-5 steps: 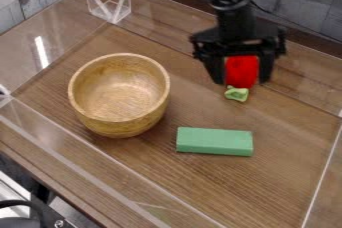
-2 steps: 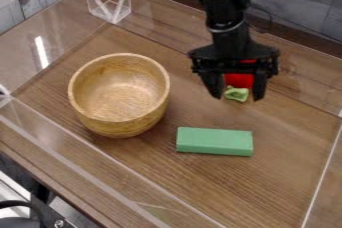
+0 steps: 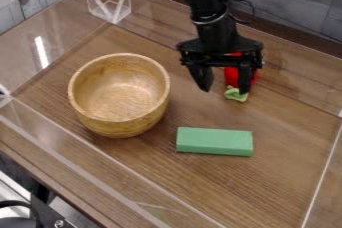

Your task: Move the red fruit to the right

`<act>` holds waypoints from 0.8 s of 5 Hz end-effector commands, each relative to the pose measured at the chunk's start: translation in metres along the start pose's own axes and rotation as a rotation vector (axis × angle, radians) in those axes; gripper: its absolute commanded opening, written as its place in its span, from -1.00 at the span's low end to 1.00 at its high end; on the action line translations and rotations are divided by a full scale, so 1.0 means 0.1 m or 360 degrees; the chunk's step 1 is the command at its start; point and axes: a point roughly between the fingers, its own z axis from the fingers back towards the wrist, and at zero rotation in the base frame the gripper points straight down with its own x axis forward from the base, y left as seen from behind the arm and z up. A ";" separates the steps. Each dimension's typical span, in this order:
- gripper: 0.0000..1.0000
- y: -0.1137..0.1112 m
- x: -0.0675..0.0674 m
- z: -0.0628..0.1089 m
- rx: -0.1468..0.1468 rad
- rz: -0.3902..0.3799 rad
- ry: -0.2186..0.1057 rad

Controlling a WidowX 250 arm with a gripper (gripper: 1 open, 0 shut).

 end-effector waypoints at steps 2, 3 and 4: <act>1.00 -0.11 0.02 0.36 -0.0035 0.0026 -0.0163; 1.00 -0.16 -0.01 0.51 -0.0050 0.0003 -0.0193; 1.00 -0.15 0.06 0.65 -0.0070 -0.0077 -0.0216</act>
